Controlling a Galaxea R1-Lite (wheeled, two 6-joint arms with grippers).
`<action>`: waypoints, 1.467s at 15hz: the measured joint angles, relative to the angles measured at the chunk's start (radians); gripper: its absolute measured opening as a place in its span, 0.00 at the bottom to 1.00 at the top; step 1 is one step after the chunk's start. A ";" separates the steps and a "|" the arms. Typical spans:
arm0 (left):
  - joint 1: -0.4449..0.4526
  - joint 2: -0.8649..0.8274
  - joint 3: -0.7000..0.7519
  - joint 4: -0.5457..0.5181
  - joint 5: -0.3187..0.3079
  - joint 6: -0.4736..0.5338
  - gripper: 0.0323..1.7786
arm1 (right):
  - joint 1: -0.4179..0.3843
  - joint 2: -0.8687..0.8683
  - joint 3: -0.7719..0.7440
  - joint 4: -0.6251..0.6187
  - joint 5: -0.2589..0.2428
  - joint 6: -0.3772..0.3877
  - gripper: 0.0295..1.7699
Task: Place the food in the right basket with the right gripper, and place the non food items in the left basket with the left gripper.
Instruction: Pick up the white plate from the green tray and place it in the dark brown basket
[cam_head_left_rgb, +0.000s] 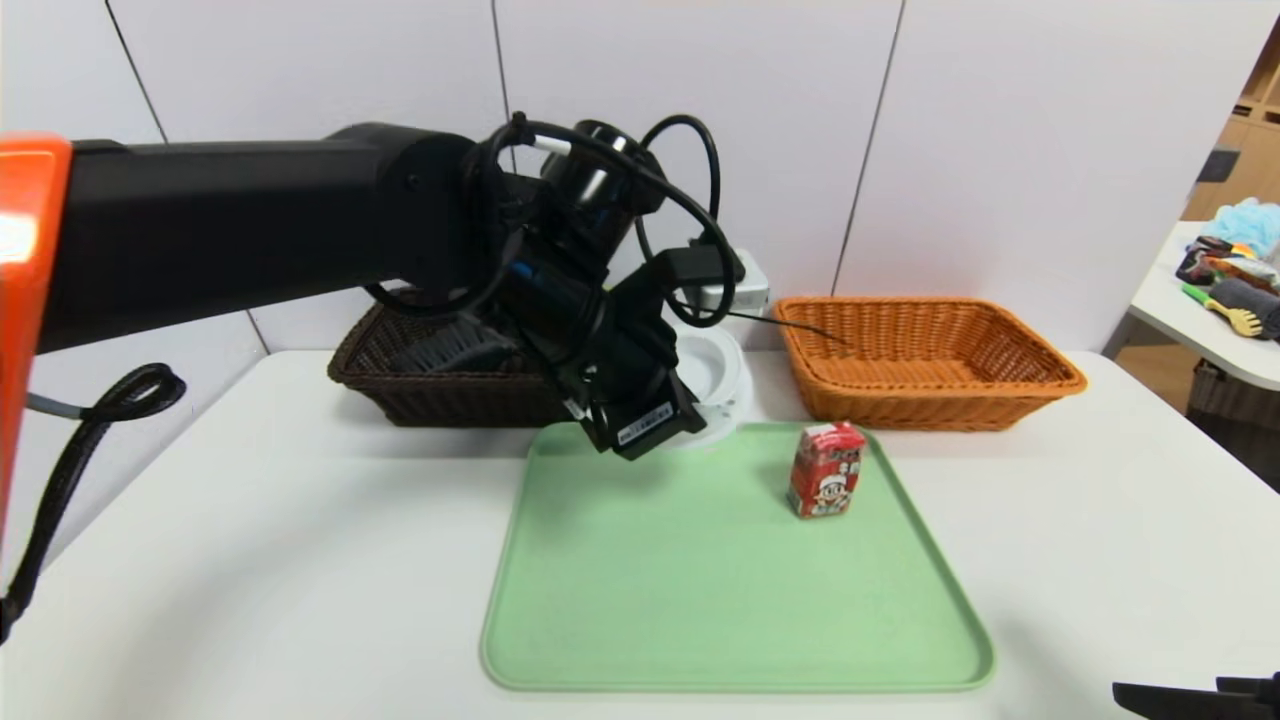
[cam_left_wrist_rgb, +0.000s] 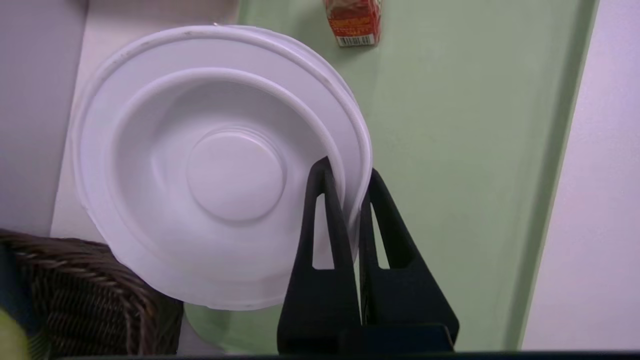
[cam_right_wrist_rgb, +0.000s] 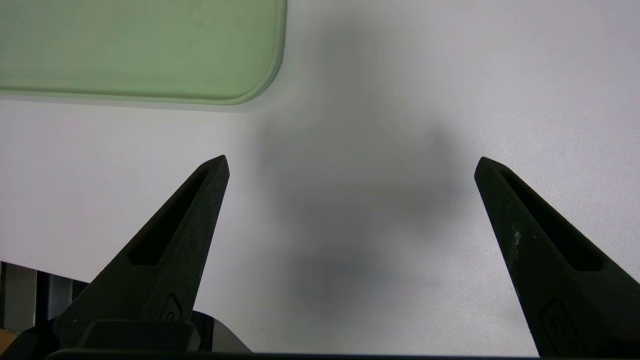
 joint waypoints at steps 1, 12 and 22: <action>0.009 -0.017 0.000 0.001 0.000 -0.005 0.03 | 0.000 0.000 0.000 0.000 0.000 0.000 0.96; 0.370 -0.076 0.000 -0.022 0.001 -0.024 0.03 | 0.000 0.000 0.001 0.000 0.000 -0.001 0.96; 0.558 0.058 -0.003 -0.118 -0.009 -0.093 0.03 | 0.000 0.004 0.004 0.000 -0.003 -0.001 0.96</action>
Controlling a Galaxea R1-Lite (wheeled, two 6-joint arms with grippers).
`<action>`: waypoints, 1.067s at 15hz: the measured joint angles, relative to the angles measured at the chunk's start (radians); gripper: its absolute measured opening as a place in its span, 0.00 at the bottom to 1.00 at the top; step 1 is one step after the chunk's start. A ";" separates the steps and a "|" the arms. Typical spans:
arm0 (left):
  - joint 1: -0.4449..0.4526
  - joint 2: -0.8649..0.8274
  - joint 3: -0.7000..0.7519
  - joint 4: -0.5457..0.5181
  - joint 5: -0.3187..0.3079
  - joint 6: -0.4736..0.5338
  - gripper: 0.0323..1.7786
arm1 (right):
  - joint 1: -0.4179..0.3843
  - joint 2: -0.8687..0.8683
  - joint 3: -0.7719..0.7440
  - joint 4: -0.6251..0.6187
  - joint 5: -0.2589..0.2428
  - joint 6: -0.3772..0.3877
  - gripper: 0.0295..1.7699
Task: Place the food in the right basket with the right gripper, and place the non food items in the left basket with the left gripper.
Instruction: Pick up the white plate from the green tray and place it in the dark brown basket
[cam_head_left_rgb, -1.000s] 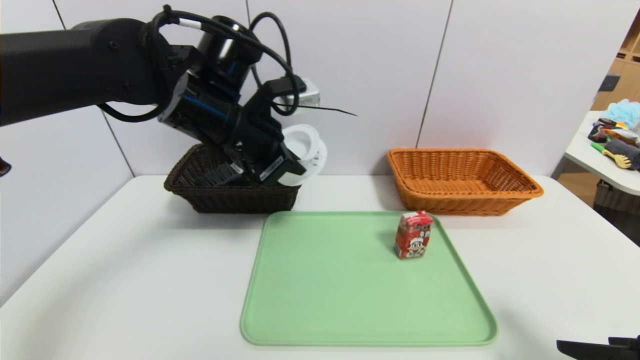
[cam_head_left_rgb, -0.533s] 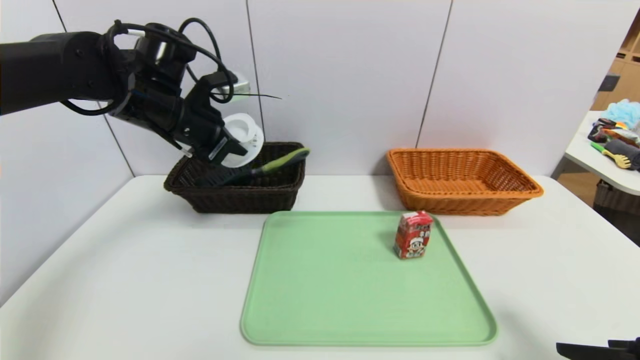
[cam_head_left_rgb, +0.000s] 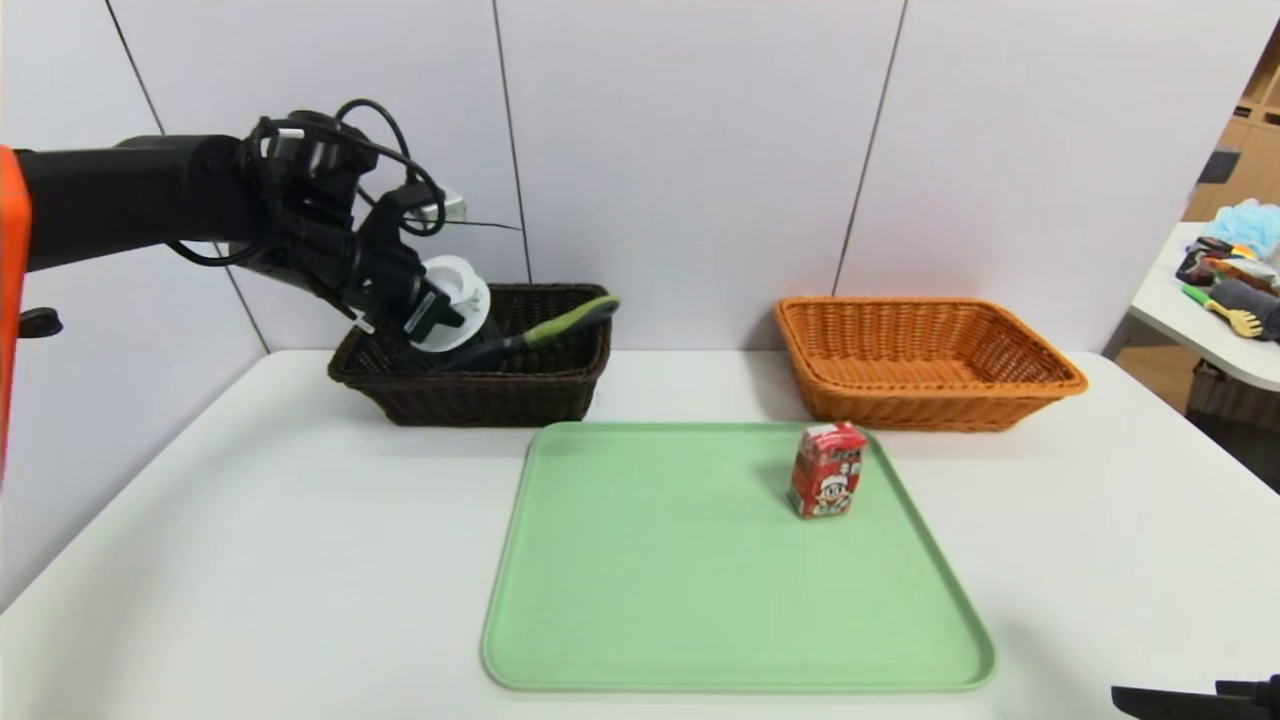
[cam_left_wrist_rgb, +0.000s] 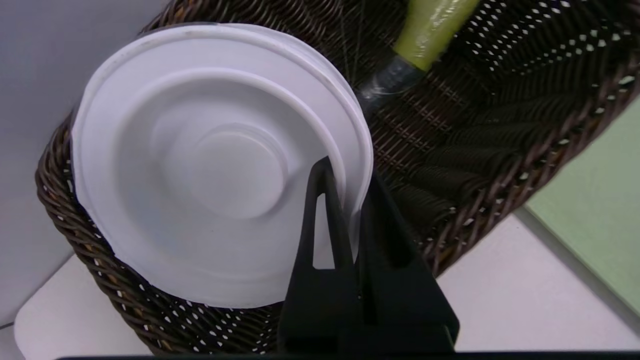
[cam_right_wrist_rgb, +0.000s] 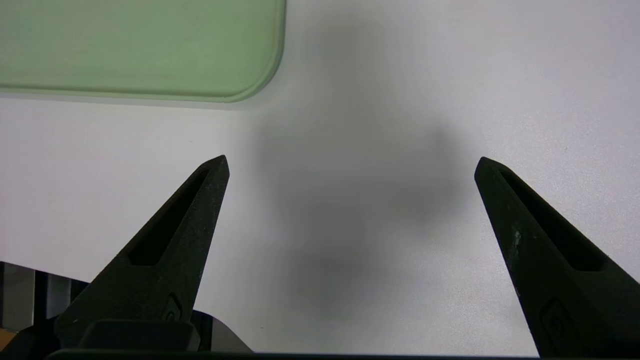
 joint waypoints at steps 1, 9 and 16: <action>0.006 0.014 0.000 -0.006 -0.003 -0.013 0.03 | 0.000 0.000 0.001 0.000 -0.001 0.000 0.96; 0.030 0.049 -0.001 -0.008 -0.051 -0.031 0.03 | 0.000 0.011 0.001 0.000 -0.001 0.000 0.96; 0.032 0.051 -0.001 -0.007 -0.051 -0.033 0.03 | 0.000 0.014 0.001 0.000 -0.001 0.000 0.96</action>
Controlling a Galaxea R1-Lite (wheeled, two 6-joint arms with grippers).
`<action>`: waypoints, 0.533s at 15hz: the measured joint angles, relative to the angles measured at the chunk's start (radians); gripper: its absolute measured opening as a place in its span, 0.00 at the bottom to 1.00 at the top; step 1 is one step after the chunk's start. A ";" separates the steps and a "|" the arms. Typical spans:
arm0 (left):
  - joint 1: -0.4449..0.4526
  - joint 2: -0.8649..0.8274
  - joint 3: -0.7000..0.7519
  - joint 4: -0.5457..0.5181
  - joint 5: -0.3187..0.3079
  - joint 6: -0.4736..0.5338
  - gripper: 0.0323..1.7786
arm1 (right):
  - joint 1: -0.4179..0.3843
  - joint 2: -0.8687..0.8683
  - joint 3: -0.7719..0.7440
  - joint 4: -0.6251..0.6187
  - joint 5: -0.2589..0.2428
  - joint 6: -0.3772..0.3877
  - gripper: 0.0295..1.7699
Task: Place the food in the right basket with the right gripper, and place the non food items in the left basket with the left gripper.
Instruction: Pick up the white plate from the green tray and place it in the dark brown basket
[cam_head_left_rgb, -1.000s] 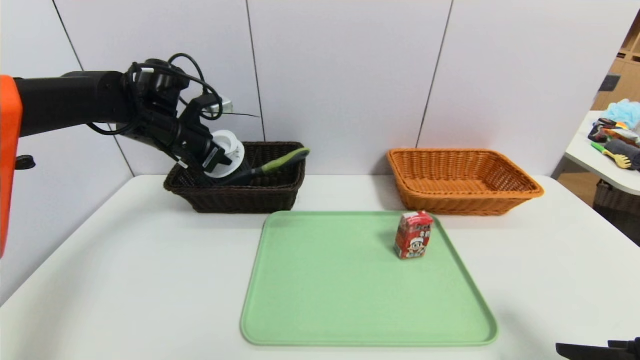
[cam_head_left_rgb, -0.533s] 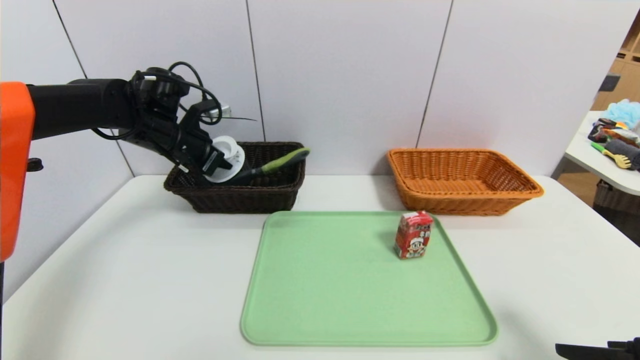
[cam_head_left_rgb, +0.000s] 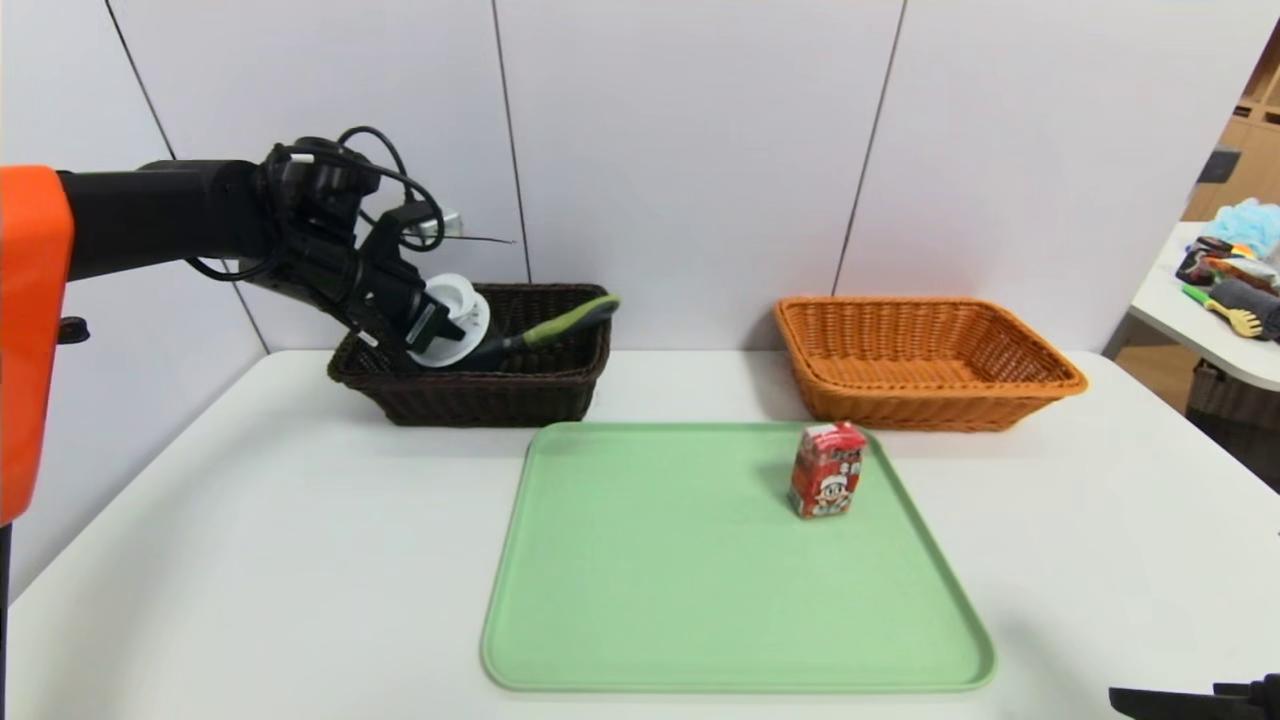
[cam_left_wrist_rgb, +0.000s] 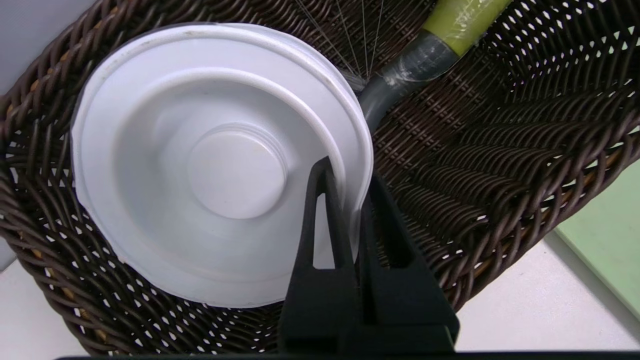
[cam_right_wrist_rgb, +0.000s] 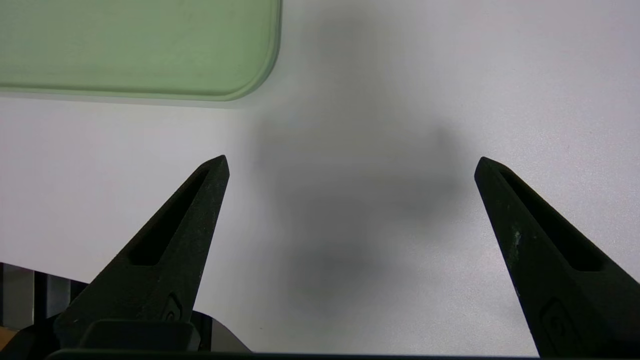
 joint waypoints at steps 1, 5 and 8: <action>0.001 -0.001 0.000 0.001 0.000 0.000 0.03 | 0.000 0.000 0.000 0.000 0.000 0.000 0.96; 0.007 -0.005 0.000 0.013 -0.001 0.000 0.32 | 0.000 0.000 0.000 0.000 0.000 0.001 0.96; 0.005 -0.016 0.000 0.017 -0.001 -0.002 0.52 | 0.000 -0.001 0.000 0.000 0.000 0.002 0.96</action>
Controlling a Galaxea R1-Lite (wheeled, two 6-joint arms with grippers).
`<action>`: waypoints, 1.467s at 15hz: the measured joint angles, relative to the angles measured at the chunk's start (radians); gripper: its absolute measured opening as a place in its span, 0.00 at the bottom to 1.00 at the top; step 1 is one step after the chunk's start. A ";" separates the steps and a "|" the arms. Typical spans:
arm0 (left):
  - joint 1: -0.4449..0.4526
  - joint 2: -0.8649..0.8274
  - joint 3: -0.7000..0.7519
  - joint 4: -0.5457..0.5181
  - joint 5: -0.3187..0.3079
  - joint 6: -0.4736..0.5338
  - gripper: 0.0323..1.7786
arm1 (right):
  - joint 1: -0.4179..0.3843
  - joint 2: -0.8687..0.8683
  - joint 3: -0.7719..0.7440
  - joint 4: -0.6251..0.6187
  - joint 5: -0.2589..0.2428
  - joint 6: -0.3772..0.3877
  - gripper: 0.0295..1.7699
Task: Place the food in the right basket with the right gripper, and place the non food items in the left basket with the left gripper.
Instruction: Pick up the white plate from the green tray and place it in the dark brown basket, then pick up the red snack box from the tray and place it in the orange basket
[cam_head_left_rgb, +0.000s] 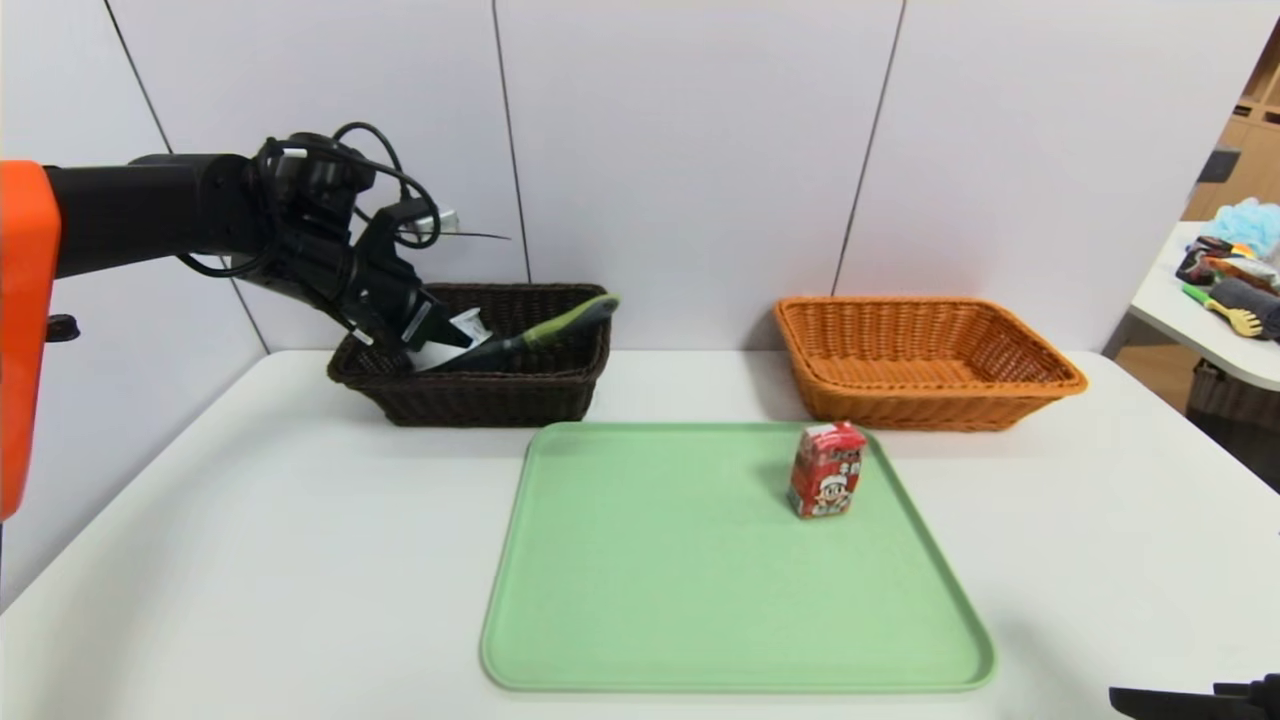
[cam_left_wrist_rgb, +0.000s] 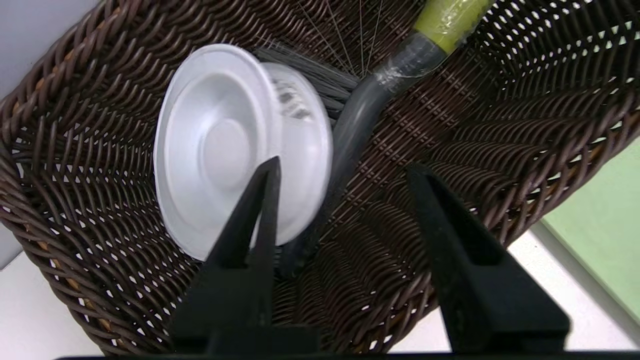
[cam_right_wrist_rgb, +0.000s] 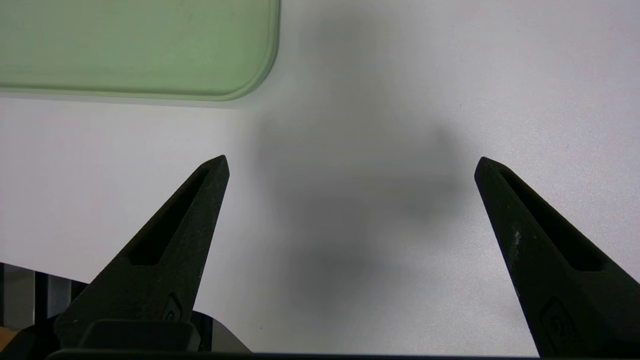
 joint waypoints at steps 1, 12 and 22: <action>0.001 -0.008 0.001 0.003 0.000 -0.011 0.57 | 0.000 0.000 0.000 0.000 0.000 0.000 0.96; -0.149 -0.301 0.295 0.023 0.009 -0.310 0.86 | 0.000 0.000 -0.006 -0.008 0.005 -0.010 0.96; -0.409 -0.611 0.948 -0.402 0.053 -0.487 0.93 | 0.117 0.096 -0.008 -0.286 0.004 -0.052 0.96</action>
